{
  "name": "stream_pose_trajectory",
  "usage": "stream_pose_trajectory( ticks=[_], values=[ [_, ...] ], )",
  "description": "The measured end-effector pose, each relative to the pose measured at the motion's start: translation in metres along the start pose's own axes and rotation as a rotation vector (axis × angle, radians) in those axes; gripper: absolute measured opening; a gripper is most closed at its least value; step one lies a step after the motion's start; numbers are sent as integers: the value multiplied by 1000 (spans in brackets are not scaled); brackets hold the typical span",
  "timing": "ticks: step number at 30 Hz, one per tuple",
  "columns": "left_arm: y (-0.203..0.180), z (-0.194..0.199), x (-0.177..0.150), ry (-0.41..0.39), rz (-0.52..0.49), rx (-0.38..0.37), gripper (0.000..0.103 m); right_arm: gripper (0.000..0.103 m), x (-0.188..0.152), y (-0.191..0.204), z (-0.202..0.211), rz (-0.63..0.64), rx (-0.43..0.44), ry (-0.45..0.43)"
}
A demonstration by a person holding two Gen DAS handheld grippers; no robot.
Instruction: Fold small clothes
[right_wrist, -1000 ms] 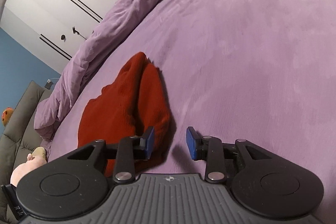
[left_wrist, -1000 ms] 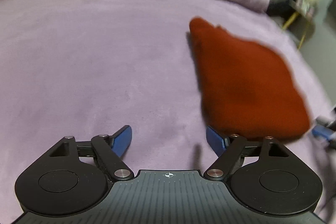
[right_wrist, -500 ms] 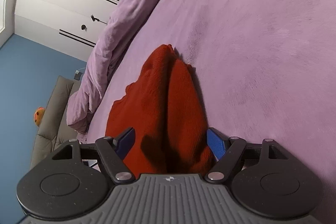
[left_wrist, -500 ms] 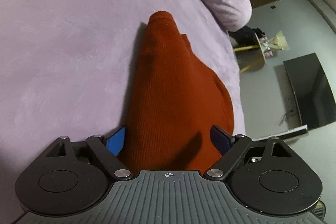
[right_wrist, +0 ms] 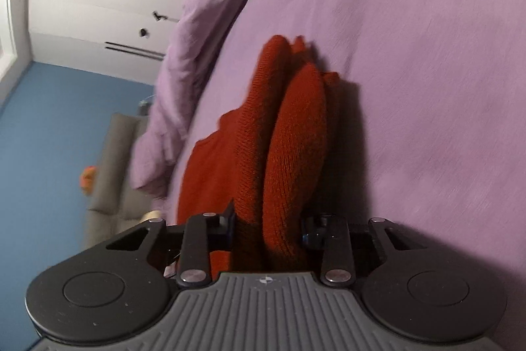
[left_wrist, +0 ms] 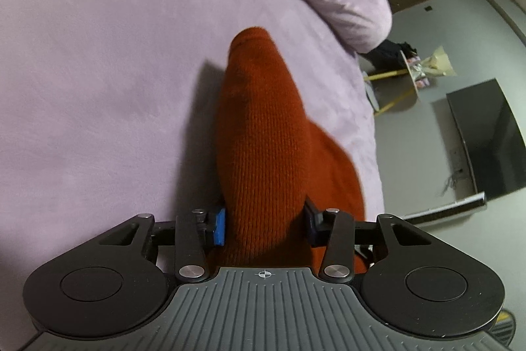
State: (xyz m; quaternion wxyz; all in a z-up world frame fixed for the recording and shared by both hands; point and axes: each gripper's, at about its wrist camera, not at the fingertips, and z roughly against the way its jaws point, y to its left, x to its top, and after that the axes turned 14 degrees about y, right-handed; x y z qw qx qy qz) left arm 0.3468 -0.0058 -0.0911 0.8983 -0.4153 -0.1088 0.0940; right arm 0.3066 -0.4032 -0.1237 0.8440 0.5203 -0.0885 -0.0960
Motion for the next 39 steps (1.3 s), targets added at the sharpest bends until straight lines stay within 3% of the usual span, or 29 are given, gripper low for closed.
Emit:
stream_pose_trajectory(
  ticks=[6,8,10,12,15,16,17,19,21,23,26,29,30,33,39],
  values=[
    [29,61,-52,40,55,140,52,32,-49,14,-35,-23,79,166],
    [41,70,-64,46,69,216,55,37,-65,19,-48,-11,25,218],
    [45,84,-72,19,58,252,55,51,-76,31,-51,17,-104,225],
    [39,99,-74,-38,48,267,55,52,-80,51,-43,72,-248,177],
    [16,101,-66,-114,-28,329,56,51,-88,100,-27,215,-504,-20],
    [9,97,-63,-127,-42,337,58,48,-90,113,-27,254,-547,-74],
    [1,89,-56,-132,-53,334,59,45,-91,127,-33,291,-545,-102],
    [-13,71,-45,-139,-77,344,60,29,-90,139,-51,311,-512,-69],
    [-24,46,-29,-126,-94,420,65,21,-83,149,-85,315,-529,-19],
    [-30,26,-13,-135,-99,513,67,20,-72,152,-118,290,-613,5],
    [-29,3,11,-109,-123,588,69,18,-51,153,-154,251,-697,18],
    [-25,-21,22,-74,-157,674,70,10,-31,151,-166,240,-745,19],
    [-20,-30,25,-63,-161,695,76,6,-33,144,-161,249,-757,16],
    [-8,-36,25,-108,-157,691,84,4,-28,135,-169,266,-740,-10],
    [-7,-40,16,-150,-212,717,87,1,-36,113,-180,411,-704,-158]
  ],
)
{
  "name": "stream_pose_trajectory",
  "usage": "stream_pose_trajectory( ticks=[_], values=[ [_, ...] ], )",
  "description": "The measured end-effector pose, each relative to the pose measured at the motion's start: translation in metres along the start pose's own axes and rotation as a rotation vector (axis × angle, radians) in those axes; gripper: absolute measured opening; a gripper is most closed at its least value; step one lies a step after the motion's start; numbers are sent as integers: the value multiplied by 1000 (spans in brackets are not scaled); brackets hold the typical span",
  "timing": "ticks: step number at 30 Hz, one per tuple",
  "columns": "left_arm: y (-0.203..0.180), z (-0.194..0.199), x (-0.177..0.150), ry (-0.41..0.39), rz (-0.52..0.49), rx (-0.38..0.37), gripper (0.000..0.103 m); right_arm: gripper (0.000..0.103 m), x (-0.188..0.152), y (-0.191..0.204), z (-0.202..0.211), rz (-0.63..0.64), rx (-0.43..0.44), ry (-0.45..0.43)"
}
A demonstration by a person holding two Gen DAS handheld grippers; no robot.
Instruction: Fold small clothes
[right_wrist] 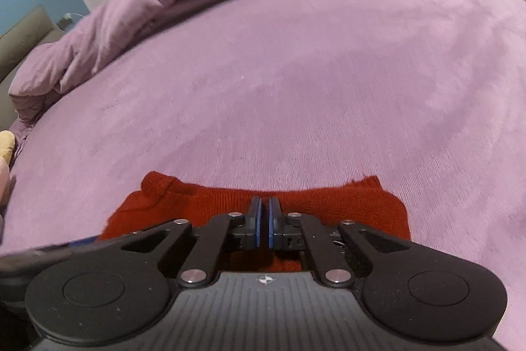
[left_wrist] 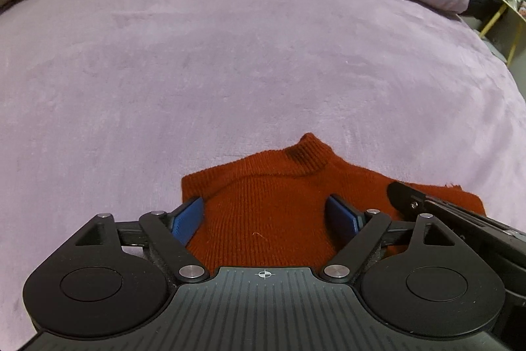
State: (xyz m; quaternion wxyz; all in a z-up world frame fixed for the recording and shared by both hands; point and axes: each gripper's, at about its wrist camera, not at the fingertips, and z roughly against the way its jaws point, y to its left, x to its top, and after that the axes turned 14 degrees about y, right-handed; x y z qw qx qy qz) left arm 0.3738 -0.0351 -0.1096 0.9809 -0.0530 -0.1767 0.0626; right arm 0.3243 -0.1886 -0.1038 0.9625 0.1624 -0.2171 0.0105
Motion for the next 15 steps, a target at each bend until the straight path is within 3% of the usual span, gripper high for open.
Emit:
stream_pose_trajectory(
  ticks=[4,8,10,13,15],
  values=[
    [0,7,-6,4,-9,6,89,1,-2,-1,7,-8,24,-19],
    [12,29,-30,-6,0,-10,88,1,-10,-3,26,-28,64,28],
    [28,46,-51,-33,40,-88,88,7,-25,-2,47,-6,56,31],
    [53,73,-95,-47,132,-193,88,7,-68,-10,82,-10,113,-5],
    [66,89,-128,-57,135,-225,87,7,-105,-27,105,-69,171,-19]
  ],
)
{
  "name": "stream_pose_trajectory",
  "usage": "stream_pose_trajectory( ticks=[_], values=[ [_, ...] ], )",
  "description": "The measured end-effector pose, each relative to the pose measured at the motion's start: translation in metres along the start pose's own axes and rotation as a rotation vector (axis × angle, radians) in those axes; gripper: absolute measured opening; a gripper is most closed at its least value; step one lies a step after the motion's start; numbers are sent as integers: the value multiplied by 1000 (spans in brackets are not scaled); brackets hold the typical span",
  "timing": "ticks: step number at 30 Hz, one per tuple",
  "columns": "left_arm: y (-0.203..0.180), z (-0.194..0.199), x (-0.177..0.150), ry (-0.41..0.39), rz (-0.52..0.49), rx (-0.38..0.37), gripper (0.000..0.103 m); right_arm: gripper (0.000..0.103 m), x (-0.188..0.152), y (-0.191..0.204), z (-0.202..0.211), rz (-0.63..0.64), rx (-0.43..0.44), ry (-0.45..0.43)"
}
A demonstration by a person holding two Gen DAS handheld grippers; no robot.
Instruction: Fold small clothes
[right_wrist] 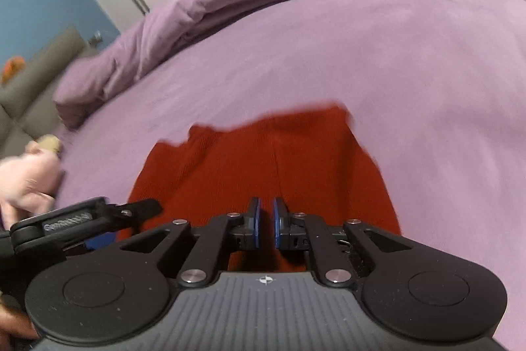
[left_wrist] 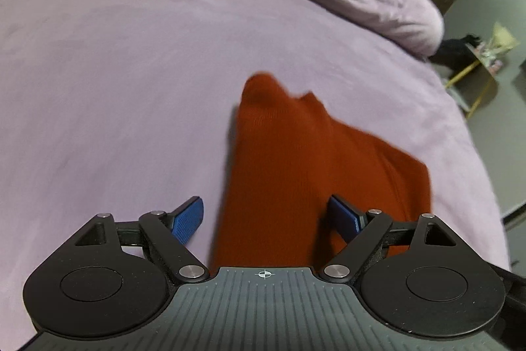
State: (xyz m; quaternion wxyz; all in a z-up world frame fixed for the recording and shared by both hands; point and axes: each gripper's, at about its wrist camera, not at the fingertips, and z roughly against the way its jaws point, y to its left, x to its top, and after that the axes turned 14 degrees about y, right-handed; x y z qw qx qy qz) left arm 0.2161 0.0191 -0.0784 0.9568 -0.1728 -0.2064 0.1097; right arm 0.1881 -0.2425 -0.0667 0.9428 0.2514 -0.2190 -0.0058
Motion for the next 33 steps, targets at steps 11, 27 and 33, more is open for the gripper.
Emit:
stream_pose_trajectory(
  ticks=[11,27,33],
  values=[
    [30,25,-77,104,144,-343,82,43,-60,-53,56,-346,212,9],
    [81,-19,-72,80,675,-691,58,43,-84,-78,40,-563,383,113],
    [89,-18,-76,62,713,-710,46,36,-95,-80,20,-686,477,90]
  ],
)
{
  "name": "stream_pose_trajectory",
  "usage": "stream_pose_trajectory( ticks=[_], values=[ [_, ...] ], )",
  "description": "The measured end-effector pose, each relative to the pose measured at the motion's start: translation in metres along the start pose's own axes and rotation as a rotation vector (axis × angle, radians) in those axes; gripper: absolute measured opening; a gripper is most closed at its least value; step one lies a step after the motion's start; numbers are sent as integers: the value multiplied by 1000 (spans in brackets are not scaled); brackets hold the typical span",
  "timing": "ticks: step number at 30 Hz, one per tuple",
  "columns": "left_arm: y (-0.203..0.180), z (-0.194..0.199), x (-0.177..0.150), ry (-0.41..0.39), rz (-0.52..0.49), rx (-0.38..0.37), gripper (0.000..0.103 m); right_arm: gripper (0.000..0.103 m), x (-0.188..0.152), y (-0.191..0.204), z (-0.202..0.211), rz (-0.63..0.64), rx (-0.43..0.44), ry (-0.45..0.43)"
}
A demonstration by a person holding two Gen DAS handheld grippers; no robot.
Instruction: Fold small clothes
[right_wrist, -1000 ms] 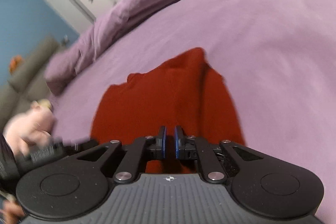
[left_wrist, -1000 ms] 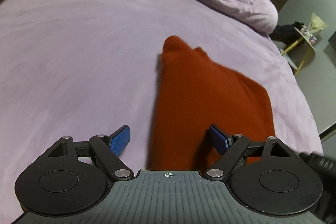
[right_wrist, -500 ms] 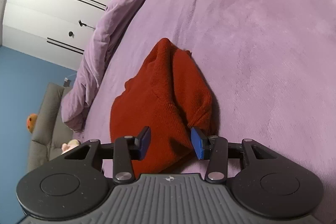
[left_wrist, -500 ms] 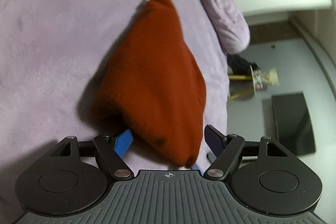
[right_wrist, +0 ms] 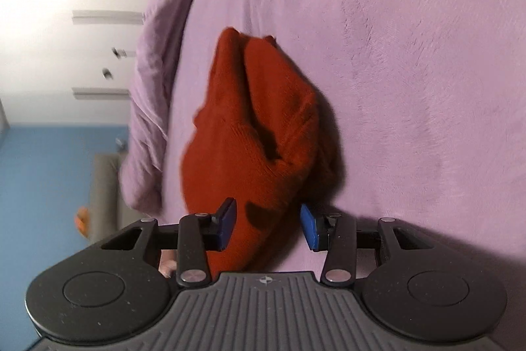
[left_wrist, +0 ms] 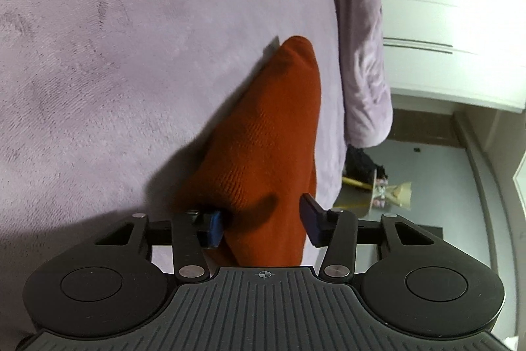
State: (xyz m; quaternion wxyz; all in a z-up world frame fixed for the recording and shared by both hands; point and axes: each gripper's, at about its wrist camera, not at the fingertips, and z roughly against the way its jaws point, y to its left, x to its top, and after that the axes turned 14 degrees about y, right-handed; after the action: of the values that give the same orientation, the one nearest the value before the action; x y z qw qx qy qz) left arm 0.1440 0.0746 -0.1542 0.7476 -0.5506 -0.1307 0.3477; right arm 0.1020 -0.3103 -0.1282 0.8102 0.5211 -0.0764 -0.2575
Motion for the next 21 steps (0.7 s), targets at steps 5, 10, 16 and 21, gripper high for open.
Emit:
stream_pose_trajectory(
  ticks=[5,10,16,21],
  values=[
    [1,17,-4,-48,-3,-17,27,7,-2,0,-3,-19,142,-24],
    [-3,21,-6,-30,-59,110,22,7,3,3,-1,46,-9,-56],
    [-33,32,-14,-30,-180,269,24,13,1,20,-4,175,-162,-51],
    [-86,43,-38,-140,-475,461,54,17,-15,59,16,365,-340,-96]
  ],
)
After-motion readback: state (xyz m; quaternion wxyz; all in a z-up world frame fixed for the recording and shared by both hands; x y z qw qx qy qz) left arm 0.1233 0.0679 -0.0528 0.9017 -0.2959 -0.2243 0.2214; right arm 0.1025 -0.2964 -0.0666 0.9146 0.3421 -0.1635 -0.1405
